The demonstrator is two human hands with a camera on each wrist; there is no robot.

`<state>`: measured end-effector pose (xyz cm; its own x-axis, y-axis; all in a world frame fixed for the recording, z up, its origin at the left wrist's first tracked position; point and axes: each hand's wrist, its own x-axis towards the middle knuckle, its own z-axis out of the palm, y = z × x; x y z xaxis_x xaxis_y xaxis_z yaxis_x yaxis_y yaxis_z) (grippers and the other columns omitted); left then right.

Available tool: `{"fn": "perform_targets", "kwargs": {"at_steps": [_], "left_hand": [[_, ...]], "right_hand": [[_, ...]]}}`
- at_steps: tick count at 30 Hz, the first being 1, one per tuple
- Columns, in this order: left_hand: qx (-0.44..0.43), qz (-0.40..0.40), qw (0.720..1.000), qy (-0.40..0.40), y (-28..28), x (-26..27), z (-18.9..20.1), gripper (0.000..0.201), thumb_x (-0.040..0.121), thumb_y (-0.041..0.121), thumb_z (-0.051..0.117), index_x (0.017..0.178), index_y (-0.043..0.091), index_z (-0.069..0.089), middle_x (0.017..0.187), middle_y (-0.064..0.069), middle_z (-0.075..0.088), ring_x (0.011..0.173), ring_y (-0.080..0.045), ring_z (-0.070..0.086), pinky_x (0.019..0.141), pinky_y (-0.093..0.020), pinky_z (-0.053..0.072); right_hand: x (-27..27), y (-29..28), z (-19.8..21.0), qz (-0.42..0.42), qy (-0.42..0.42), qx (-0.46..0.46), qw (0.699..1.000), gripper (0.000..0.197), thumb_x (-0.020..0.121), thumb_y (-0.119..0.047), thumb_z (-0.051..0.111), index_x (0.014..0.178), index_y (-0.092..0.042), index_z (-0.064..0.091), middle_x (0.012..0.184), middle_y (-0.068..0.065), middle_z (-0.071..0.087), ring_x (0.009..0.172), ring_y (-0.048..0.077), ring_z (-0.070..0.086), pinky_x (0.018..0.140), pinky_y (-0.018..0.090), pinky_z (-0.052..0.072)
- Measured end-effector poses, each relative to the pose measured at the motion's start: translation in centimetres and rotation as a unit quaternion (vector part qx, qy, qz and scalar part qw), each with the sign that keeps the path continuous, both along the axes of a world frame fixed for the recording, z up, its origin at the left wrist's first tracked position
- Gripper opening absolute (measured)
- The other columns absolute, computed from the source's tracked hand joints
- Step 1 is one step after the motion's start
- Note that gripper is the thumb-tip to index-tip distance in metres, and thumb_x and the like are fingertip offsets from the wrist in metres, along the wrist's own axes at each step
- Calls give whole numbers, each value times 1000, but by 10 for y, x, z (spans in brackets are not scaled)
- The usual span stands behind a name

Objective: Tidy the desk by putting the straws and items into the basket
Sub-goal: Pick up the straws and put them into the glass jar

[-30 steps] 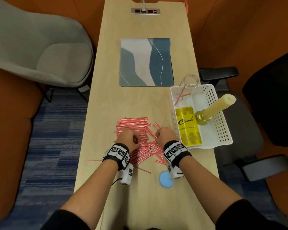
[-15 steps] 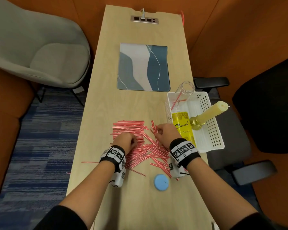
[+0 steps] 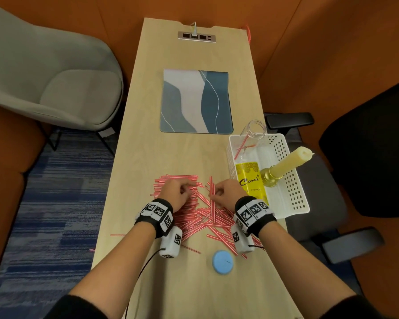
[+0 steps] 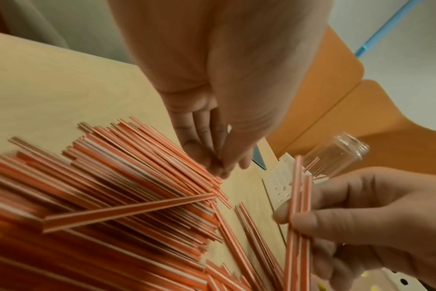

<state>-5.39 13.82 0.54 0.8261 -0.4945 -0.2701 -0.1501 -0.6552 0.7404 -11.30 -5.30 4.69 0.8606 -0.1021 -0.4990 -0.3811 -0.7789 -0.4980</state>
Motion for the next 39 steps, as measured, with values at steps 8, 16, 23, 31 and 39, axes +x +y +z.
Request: {"fn": "perform_targets", "kwargs": {"at_steps": [8,16,23,31,39], "left_hand": [[152,-51,987,-14,1,-5,-13,33,86,33,73,116,23,69,100,1,69,94,-19,64,85,-30,52],[190,-29,981,-7,-8,3,-16,9,89,16,66,84,16,73,81,0,71,75,-16,63,68,-24,47],[207,-94,974,-1,-4,9,-20,19,85,28,75,102,21,74,96,4,72,89,-15,66,85,-28,52],[228,-129,964,-51,-16,17,-5,18,94,22,63,108,22,74,105,-1,73,95,-20,67,88,-30,52],[153,-78,982,-76,-30,48,41,8,85,19,74,89,24,79,91,6,73,78,-12,65,84,-27,54]], "right_hand": [[5,-7,-2,5,25,-59,998,28,94,-22,61,75,-5,71,73,11,65,70,24,60,67,26,45],[56,-65,133,-131,-259,21,957,15,95,-21,63,91,-10,73,74,3,71,64,13,68,65,19,56],[85,-117,144,-194,-349,-83,913,13,94,-21,61,96,-16,74,81,-3,69,71,9,63,74,17,54],[98,-131,97,-200,-309,-83,926,14,91,-18,63,100,-17,73,81,-3,69,74,9,64,80,25,56],[91,-130,81,-237,-301,-51,922,24,89,-23,65,113,-23,66,93,-2,66,79,11,61,84,35,56]]}}
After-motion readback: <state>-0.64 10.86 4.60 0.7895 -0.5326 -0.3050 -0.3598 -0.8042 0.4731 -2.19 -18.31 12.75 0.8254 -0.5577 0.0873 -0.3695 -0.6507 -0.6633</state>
